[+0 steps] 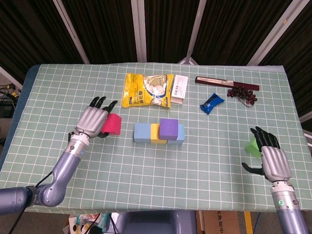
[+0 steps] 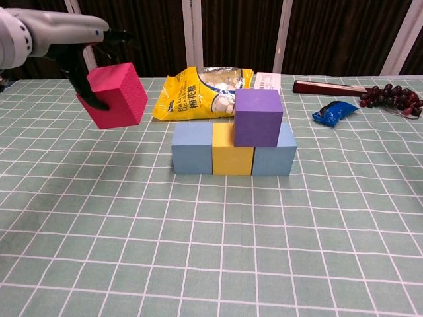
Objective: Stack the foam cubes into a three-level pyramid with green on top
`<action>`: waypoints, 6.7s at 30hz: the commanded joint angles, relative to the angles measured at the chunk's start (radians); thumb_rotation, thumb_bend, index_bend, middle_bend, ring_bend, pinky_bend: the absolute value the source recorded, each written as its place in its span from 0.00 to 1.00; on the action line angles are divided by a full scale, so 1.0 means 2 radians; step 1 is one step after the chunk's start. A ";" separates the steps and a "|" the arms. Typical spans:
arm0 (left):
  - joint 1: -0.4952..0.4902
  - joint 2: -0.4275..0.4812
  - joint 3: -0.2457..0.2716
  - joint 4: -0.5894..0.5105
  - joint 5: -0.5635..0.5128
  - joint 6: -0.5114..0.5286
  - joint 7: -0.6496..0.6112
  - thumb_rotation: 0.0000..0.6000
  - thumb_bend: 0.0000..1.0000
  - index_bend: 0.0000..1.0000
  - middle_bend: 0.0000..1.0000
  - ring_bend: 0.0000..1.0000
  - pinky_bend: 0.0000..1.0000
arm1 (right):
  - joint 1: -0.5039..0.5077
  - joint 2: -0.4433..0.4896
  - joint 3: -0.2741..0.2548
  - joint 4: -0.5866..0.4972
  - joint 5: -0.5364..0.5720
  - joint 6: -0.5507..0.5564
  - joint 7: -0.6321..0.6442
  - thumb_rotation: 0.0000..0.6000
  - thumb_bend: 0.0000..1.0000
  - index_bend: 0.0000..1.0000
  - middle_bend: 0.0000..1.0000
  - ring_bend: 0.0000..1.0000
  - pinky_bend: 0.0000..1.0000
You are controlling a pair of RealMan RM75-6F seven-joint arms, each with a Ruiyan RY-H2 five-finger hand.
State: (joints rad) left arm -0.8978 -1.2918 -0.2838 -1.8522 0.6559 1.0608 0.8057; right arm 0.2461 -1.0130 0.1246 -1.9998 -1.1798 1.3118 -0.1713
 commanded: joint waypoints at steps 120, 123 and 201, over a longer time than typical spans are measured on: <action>-0.304 -0.195 -0.067 0.153 -0.361 0.094 0.240 1.00 0.39 0.00 0.38 0.03 0.00 | 0.004 0.022 0.010 -0.005 0.015 -0.040 0.063 1.00 0.21 0.00 0.00 0.00 0.00; -0.305 -0.197 -0.068 0.156 -0.362 0.093 0.241 1.00 0.39 0.00 0.38 0.03 0.00 | 0.004 0.022 0.010 -0.005 0.016 -0.040 0.064 1.00 0.21 0.00 0.00 0.00 0.00; -0.287 -0.204 -0.086 0.149 -0.344 0.103 0.238 1.00 0.10 0.00 0.13 0.03 0.00 | 0.007 0.021 0.010 -0.001 0.021 -0.046 0.065 1.00 0.21 0.00 0.00 0.00 0.00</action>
State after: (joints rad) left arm -1.4749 -1.7029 -0.4547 -1.5502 -0.0356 1.2634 1.2845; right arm 0.2609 -0.9702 0.1439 -2.0019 -1.1388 1.2205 -0.0417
